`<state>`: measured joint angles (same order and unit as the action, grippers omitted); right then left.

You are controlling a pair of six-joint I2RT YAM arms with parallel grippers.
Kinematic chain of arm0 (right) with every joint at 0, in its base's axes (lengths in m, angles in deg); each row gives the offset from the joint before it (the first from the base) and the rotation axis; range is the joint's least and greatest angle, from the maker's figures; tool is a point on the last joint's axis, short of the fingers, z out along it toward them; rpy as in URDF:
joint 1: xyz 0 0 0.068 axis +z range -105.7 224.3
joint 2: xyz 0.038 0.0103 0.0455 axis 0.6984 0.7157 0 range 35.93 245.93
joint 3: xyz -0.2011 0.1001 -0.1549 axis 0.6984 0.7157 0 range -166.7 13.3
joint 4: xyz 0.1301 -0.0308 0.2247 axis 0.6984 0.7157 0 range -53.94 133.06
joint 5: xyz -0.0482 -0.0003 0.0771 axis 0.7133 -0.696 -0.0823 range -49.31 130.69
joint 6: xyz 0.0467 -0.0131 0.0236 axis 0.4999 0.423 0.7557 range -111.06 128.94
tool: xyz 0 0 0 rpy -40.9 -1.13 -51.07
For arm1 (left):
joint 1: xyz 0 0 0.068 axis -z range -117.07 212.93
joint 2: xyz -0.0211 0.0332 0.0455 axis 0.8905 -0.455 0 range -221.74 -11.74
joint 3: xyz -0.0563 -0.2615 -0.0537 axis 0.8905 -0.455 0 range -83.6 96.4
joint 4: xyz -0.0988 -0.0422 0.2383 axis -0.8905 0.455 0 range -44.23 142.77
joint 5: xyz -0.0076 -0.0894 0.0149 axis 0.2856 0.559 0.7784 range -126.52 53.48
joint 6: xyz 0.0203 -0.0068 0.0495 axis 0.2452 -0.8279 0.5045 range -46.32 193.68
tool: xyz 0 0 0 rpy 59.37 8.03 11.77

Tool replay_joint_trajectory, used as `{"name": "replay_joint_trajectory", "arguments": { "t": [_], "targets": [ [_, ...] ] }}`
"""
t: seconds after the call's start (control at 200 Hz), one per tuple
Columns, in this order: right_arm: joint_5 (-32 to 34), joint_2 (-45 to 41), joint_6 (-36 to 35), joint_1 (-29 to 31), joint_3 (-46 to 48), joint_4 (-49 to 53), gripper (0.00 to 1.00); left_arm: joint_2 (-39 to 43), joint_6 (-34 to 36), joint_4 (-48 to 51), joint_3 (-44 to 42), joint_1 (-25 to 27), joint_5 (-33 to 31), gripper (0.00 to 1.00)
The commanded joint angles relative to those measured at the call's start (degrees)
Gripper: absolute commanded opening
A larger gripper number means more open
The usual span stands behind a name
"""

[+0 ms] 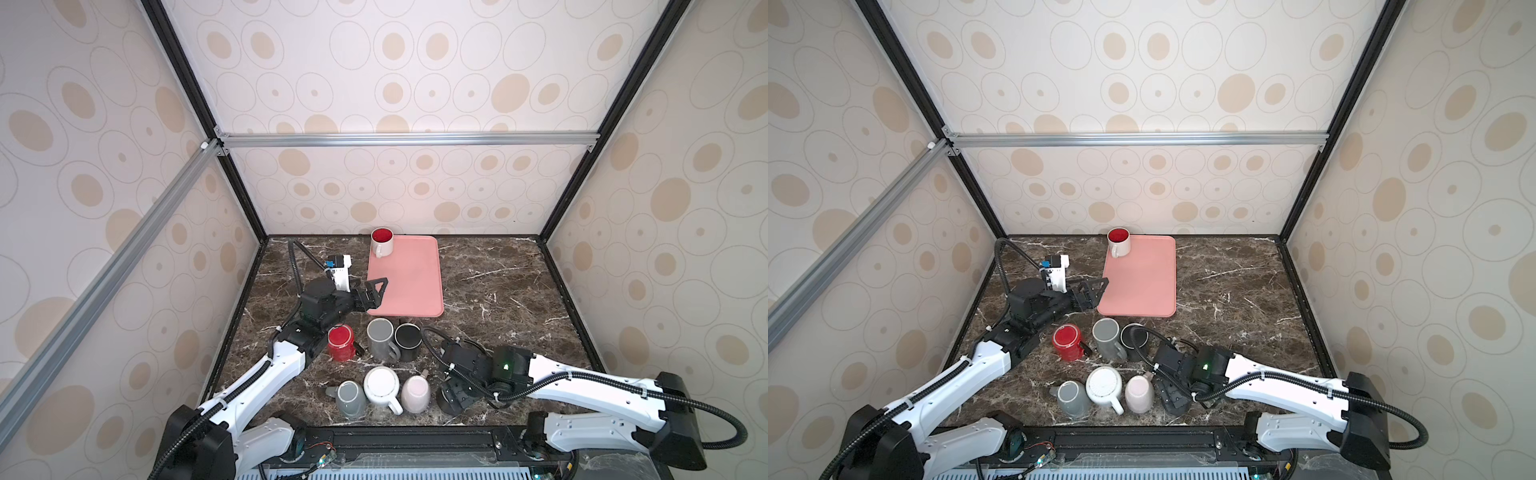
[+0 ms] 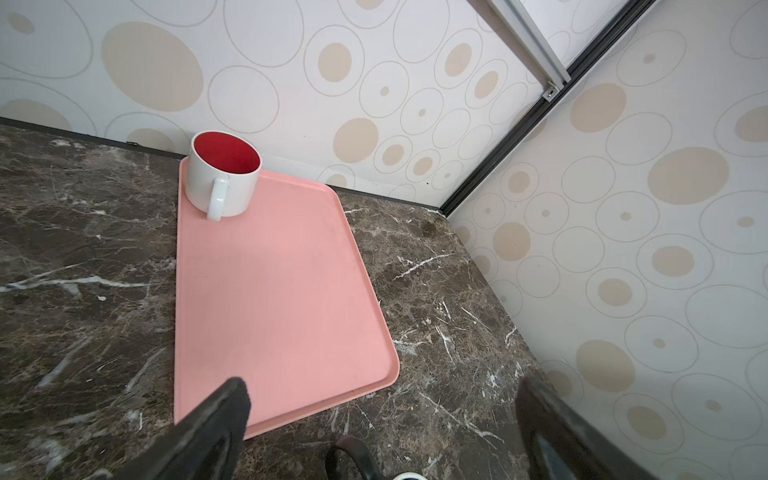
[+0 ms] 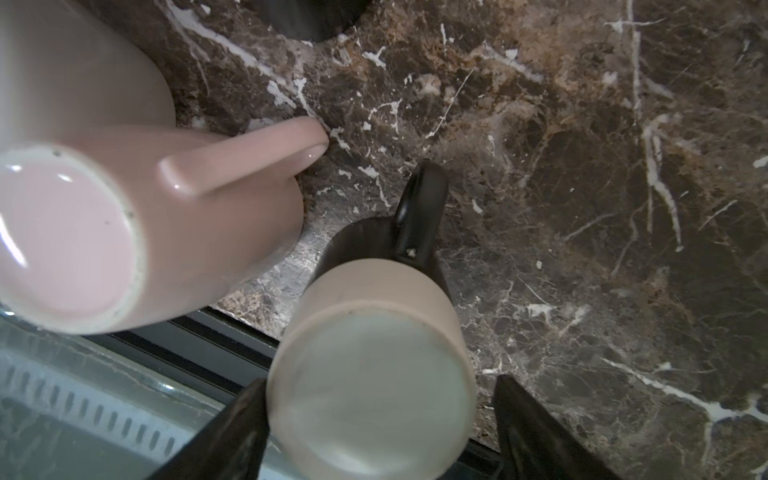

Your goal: Turn the mug right side up

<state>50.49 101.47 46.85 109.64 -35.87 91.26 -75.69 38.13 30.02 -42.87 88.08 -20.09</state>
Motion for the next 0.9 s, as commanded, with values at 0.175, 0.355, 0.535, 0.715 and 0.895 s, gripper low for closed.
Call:
{"name": "replay_joint_trajectory", "arguments": {
  "t": [0.175,0.355,0.535,0.715,0.895],
  "targets": [
    [5.65,-2.37,2.93,-2.09,1.21,7.47,0.91,1.1,-1.13,-1.39,-0.14,0.16,1.14,0.99],
    [4.81,-6.2,9.22,-5.8,4.91,9.28,0.92,1.28,-1.25,-1.74,-0.14,0.16,1.41,0.99],
    [-4.5,-15.09,9.95,-13.59,11.96,1.29,0.94,1.17,-1.62,-2.02,-0.47,0.08,1.61,0.99],
    [-6.23,-15.44,6.34,-15.57,13.23,-5.1,0.96,1.28,-1.61,-2.09,-0.34,0.1,1.8,0.99],
    [-4.74,-11.37,1.88,-16.88,12.2,-9.66,0.88,1.13,-1.89,-2.45,-0.48,0.17,2.58,0.99]
  ]
}}
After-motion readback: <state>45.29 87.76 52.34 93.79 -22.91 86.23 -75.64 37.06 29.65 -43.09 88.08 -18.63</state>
